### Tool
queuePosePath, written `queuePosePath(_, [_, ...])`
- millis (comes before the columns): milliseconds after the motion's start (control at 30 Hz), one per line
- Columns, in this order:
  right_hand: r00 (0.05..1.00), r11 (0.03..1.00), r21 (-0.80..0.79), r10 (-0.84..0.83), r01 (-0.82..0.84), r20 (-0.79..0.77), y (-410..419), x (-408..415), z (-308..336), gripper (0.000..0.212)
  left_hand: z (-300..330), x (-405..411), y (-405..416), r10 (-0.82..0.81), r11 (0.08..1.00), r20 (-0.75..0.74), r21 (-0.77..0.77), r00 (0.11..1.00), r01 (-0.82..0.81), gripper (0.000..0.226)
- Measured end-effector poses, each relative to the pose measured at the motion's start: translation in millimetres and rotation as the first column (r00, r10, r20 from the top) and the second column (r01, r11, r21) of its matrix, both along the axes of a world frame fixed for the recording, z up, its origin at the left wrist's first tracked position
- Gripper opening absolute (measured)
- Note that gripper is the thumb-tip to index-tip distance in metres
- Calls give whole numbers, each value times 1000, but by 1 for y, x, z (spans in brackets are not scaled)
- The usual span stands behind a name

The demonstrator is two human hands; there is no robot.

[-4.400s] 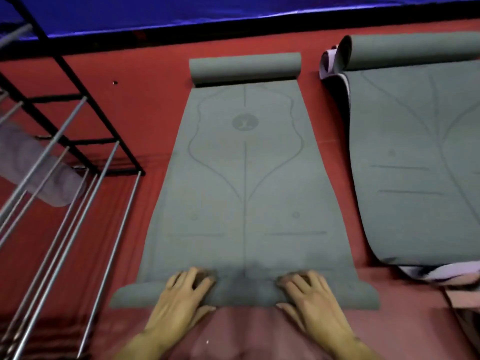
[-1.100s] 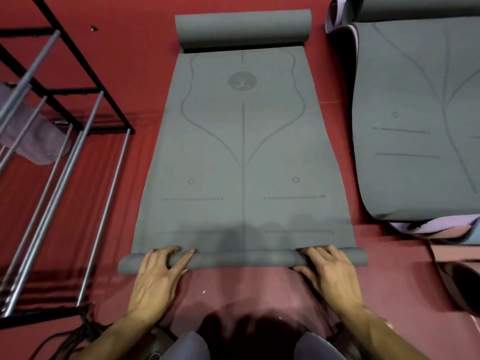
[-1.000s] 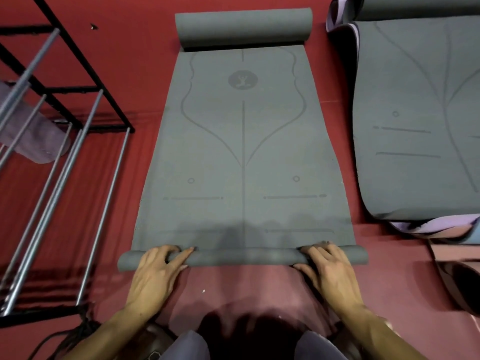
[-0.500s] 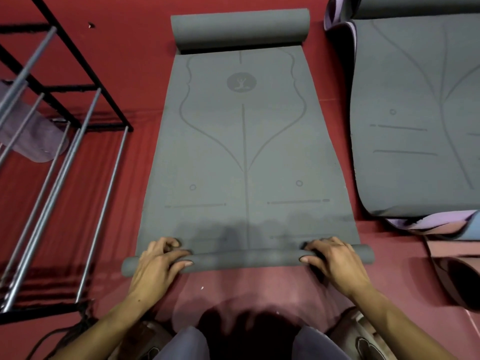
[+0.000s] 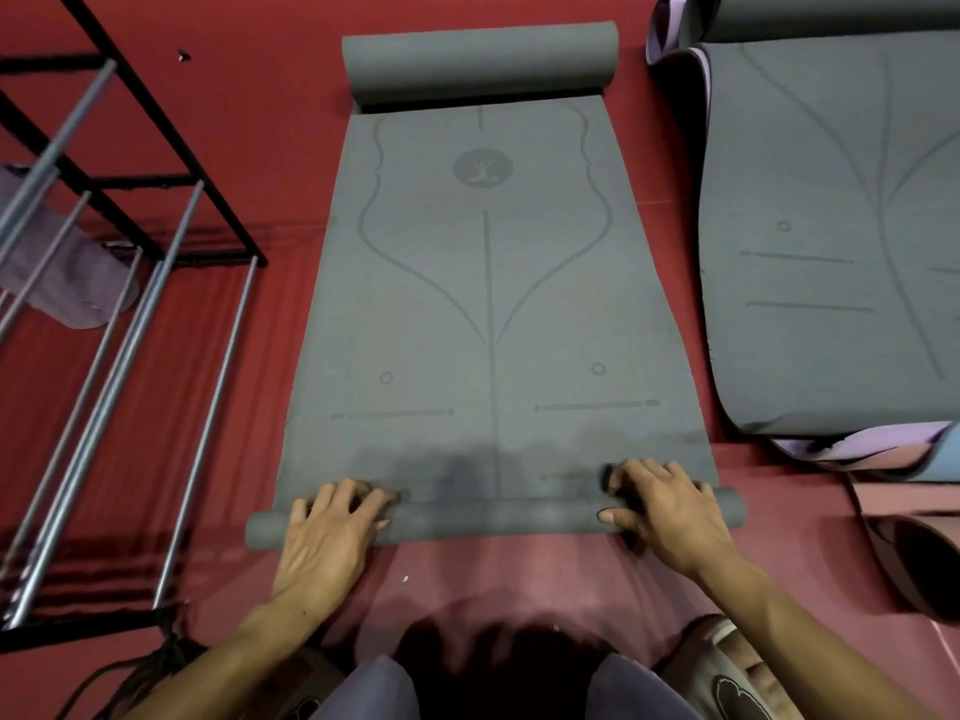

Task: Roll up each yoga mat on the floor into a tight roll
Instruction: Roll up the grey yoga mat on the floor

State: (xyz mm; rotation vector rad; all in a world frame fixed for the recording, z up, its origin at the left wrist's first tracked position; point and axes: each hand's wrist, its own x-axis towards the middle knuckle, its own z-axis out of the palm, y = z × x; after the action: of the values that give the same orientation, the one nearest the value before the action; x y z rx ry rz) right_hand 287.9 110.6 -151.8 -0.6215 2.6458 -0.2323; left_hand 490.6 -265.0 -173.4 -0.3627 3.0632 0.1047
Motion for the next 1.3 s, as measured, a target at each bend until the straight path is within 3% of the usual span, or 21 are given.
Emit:
queuePosePath(133, [995, 999, -35, 1, -4, -97, 3, 6, -3, 37, 3, 0, 8, -46, 997, -92, -67, 995, 40, 35])
queuePosePath(367, [907, 994, -49, 72, -101, -416, 6, 28, -11, 38, 6, 9, 3, -100, 995, -20, -21, 995, 99, 54])
queuePosePath(500, [909, 990, 27, 135, -135, -394, 9, 27, -17, 48, 4, 1, 0, -73, 997, -24, -15, 997, 73, 57])
queuePosePath(800, [928, 986, -76, 114, -150, -356, 9, 8, -16, 56, 5, -12, -16, -60, 993, -97, 99, 993, 70, 50])
queuePosePath(933, [961, 985, 10, 170, -173, -218, 10, -1, -10, 62, 5, -11, -24, -97, 982, -36, 160, 995, 101, 54])
queuePosePath(1100, [986, 985, 43, 165, -165, -5, 4, -13, 0, 55, 15, -26, -30, -38, 959, 108, 284, 993, 6, 57])
queuePosePath(1200, [997, 996, -67, 64, -61, 53, -3, -20, 6, 44, 17, -36, -31, 58, 937, 201, 327, 978, -123, 46])
queuePosePath(1300, [998, 993, -112, 52, -49, 21, -1, -19, -1, 35, 12, -32, -33, 84, 915, 113, 385, 990, -122, 48])
